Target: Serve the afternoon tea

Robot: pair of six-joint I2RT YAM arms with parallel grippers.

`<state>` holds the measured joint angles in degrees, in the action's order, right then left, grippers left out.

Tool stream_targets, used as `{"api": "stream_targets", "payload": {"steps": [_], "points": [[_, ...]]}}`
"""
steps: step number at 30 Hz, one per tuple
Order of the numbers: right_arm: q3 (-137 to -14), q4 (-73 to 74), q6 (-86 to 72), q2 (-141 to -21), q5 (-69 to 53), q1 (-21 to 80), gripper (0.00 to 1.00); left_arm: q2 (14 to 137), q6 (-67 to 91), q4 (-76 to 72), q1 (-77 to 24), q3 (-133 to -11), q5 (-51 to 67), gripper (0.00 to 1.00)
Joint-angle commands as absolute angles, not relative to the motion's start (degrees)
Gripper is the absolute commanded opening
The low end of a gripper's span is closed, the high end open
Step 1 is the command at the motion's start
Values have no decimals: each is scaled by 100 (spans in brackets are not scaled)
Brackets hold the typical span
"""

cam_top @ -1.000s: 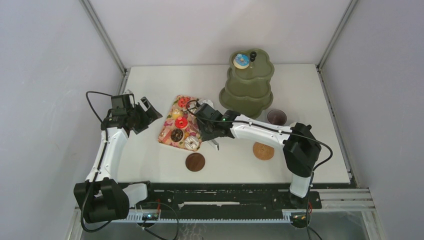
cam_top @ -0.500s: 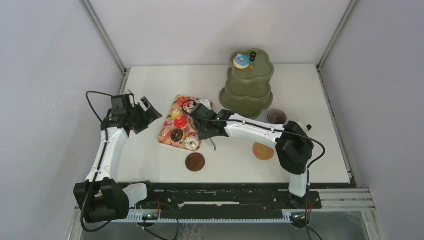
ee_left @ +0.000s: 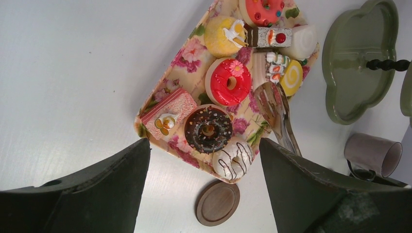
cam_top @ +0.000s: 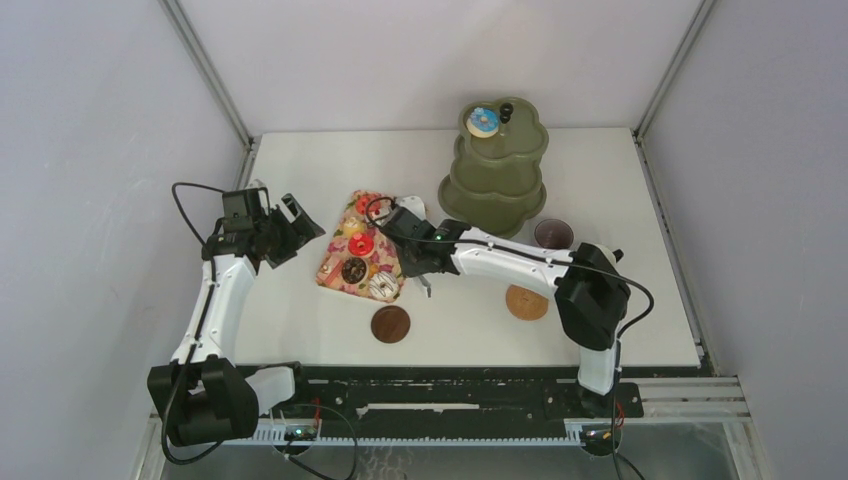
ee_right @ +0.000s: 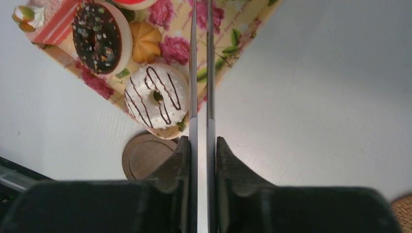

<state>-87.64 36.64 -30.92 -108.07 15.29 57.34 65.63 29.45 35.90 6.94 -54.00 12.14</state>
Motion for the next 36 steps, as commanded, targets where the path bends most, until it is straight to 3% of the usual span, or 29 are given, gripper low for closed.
{"api": "stream_targets", "payload": {"steps": [1, 2, 19, 36], "points": [[-8523, 3480, -3066, -10114, 1659, 5804, 3, 6505, 2808, 3469, 722, -5551, 1268, 87], [-8439, 3469, -3013, -9995, 1603, 5801, 0, 6503, 2806, 3459, 721, -5543, 1271, 87], [-8007, 3836, -1945, -7759, 1267, 5792, 0, 6486, 2848, 3496, 722, -5665, 1279, 87], [-8800, 5189, -1529, -5972, 1511, 3868, 0, 6557, 2874, 3526, 724, -5836, 1300, 87]]}}
